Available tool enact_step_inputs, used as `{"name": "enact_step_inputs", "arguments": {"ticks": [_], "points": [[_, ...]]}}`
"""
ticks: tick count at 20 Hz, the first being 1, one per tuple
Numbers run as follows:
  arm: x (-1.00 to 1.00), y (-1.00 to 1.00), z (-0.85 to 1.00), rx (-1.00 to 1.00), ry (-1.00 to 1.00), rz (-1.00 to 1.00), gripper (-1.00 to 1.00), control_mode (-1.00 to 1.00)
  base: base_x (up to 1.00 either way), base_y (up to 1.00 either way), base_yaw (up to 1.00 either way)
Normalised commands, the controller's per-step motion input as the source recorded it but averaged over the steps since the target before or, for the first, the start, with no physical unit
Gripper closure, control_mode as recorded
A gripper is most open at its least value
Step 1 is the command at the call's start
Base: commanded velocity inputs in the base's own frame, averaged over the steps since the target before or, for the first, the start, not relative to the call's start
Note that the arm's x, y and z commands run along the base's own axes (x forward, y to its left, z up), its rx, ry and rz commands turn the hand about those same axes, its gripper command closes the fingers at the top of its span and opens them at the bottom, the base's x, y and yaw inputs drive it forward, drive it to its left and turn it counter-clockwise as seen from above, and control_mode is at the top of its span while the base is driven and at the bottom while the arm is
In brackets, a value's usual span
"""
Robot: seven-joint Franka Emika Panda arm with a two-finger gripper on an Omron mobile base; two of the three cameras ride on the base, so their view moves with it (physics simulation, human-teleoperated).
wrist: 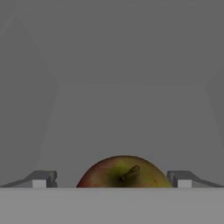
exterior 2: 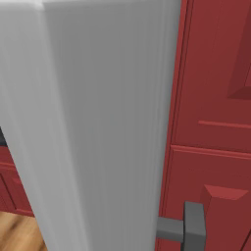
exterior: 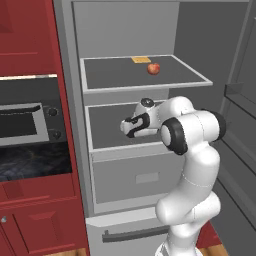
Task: Pick up the apple and peach from the fridge and place one fruit on each plate on the dining counter.
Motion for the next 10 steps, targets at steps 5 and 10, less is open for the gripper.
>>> {"name": "enact_step_inputs", "arguments": {"ticks": [5, 10], "points": [[0.00, 0.00, 0.00, 0.00, 0.00, 0.00, 1.00, -1.00, 0.00, 0.00, 0.00], [-0.01, 0.00, 0.00, 0.00, 0.00, 0.00, 1.00, -1.00, 0.00, 0.00, 0.00]]}}
